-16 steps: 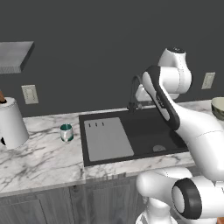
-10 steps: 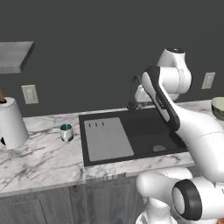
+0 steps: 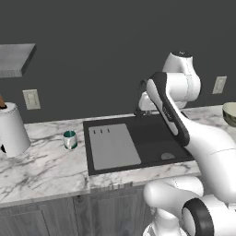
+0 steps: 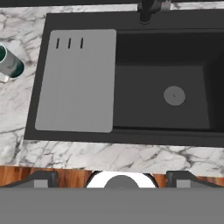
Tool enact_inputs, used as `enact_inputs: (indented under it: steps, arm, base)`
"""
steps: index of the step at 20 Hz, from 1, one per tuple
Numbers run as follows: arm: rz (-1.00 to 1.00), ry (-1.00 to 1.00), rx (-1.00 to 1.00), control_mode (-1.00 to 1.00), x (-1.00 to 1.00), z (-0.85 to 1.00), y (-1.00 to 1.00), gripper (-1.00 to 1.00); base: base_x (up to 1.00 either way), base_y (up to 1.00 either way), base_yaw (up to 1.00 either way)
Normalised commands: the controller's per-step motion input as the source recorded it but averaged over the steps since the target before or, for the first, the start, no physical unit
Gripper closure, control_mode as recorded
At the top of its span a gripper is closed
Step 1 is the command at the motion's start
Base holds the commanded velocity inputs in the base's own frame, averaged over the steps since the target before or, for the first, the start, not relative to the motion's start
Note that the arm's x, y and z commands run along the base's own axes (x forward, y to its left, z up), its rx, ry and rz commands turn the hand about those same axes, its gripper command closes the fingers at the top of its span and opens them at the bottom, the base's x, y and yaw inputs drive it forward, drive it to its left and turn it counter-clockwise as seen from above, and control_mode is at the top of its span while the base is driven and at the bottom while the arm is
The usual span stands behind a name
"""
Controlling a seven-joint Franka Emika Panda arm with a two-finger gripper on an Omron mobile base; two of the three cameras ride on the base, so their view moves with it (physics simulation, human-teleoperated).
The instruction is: Pick the mug and place it in the sink. Pick the bowl and place it in the open cabinet and then close the cabinet.
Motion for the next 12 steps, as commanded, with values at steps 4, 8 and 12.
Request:
enact_inputs:
  steps: [4,8,12]
  arm:
    - [0.00,0.00,0.00,-1.00,-0.24,0.00,0.15,-1.00]
    - [0.00,0.00,0.00,-1.00,-0.33,0.00,0.19,-1.00]
    - [0.00,0.00,-0.01,-1.00,-0.31,0.00,0.25,-1.00]
  base:
    - [0.00,0.00,0.00]
    - [0.00,0.00,0.00]
    - [0.00,0.00,0.00]
